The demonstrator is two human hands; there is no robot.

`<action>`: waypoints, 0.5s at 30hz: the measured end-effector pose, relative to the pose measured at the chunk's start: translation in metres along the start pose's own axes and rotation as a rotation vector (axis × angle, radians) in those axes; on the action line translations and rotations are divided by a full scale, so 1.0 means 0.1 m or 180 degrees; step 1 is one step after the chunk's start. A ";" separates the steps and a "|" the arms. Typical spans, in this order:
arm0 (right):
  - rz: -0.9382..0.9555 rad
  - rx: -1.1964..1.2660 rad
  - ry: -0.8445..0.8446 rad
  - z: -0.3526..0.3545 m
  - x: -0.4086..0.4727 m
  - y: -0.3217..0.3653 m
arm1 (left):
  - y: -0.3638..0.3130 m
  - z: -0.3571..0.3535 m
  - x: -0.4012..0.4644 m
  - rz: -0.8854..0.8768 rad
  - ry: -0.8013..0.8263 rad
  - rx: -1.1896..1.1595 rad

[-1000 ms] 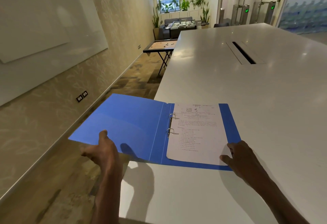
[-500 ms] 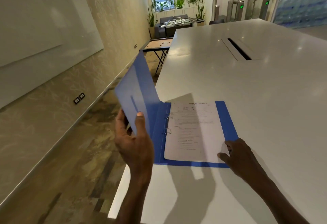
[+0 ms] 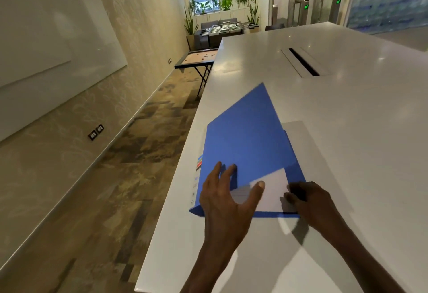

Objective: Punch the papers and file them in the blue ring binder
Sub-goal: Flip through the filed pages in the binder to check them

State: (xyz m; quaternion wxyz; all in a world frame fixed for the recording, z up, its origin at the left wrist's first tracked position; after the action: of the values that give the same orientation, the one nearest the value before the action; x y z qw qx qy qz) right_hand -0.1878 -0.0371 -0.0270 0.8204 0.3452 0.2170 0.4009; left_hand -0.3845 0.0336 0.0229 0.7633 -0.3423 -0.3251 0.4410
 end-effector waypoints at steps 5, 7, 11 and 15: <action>-0.0550 0.1718 -0.0094 0.23 -0.02 -0.12 | 0.07 -0.18 -0.04 0.0329 0.0511 0.0539; -0.0643 0.2378 -0.0252 0.29 -0.03 -0.14 | 0.09 -0.22 -0.02 0.0366 0.0599 0.0762; -0.0235 0.1513 -0.0712 0.36 -0.07 -0.11 | 0.13 -0.32 0.02 0.0209 0.0666 0.1289; 0.0745 -0.0060 -0.0558 0.15 -0.11 -0.02 | 0.22 -0.44 0.03 -0.0010 0.0732 0.1992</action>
State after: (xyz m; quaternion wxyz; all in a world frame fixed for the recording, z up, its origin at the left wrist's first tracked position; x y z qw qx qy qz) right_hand -0.1836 -0.0528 -0.0170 0.7870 0.3941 0.0990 0.4641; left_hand -0.3579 0.0336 -0.0187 0.8638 -0.1383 -0.0862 0.4768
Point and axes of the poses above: each hand's wrist, its own x-axis towards the middle knuckle, its own z-axis out of the back of the hand, y = z × x, the point moved 4 cm from there along x, towards the middle knuckle, and after that the axes turned 5 degrees about y, right-handed, at the moved point
